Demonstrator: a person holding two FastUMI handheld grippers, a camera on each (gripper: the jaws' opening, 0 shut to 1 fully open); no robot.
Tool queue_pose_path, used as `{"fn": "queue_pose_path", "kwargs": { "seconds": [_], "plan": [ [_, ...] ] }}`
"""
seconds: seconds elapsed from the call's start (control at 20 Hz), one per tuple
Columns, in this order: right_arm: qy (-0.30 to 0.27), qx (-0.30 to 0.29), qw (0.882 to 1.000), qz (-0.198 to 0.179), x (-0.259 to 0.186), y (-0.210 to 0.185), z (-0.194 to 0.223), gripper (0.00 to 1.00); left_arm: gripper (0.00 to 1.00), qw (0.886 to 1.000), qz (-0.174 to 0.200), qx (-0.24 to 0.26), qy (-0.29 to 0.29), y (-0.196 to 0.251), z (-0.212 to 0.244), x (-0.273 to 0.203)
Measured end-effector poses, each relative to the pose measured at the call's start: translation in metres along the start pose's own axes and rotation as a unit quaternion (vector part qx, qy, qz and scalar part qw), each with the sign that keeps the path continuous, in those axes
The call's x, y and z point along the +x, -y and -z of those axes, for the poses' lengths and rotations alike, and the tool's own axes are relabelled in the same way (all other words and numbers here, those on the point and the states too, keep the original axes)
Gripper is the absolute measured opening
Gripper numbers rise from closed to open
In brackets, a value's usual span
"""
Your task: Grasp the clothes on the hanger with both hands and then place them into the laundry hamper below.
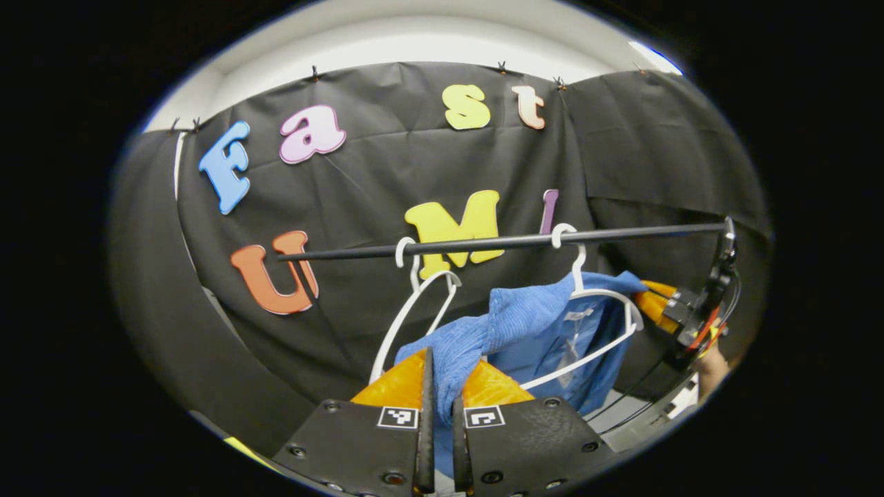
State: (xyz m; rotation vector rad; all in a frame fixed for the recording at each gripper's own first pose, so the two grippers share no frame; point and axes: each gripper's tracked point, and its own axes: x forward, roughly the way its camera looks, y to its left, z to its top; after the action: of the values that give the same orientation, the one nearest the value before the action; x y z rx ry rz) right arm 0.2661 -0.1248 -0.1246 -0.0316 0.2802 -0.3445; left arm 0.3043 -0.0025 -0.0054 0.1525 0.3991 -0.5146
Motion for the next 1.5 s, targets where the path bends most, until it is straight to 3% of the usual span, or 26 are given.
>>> {"fn": "queue_pose_path", "kwargs": {
  "seconds": [0.1, 0.4, 0.75, 0.9, 1.05, 1.25, 1.35, 1.5],
  "plan": [
    [-0.007, 0.029, 1.000, -0.008, 0.005, 0.007, 0.012, 0.07, 0.13, 0.999, 0.032, -0.021, 0.000, 0.009, 0.003, -0.003],
    [-0.028, -0.020, 0.999, 0.005, 0.016, 0.010, 0.034, 0.07, 0.11, 0.990, 0.104, -0.092, 0.018, 0.023, -0.010, -0.005],
    [0.013, -0.087, 0.994, 0.068, 0.022, 0.012, 0.048, 0.07, 0.11, 0.989, 0.118, -0.080, 0.031, 0.030, -0.017, 0.002],
    [0.033, -0.075, 0.991, 0.105, 0.024, 0.022, 0.044, 0.07, 0.14, 0.990, 0.120, -0.074, 0.030, 0.032, -0.016, 0.005],
    [0.056, -0.107, 0.984, 0.130, 0.014, 0.029, 0.026, 0.07, 0.11, 0.993, 0.097, -0.064, 0.036, 0.016, -0.021, 0.010],
    [0.046, -0.073, 0.988, 0.126, -0.011, 0.048, 0.006, 0.07, 0.11, 0.998, 0.005, -0.039, 0.058, -0.041, -0.035, 0.012],
    [0.058, -0.059, 0.989, 0.125, -0.020, 0.057, -0.010, 0.07, 0.13, 0.995, 0.021, -0.066, 0.067, -0.025, -0.034, 0.023],
    [0.059, -0.074, 0.988, 0.122, -0.022, 0.059, -0.018, 0.07, 0.11, 0.998, 0.044, -0.034, 0.026, 0.007, 0.011, 0.042]
  ]
}}
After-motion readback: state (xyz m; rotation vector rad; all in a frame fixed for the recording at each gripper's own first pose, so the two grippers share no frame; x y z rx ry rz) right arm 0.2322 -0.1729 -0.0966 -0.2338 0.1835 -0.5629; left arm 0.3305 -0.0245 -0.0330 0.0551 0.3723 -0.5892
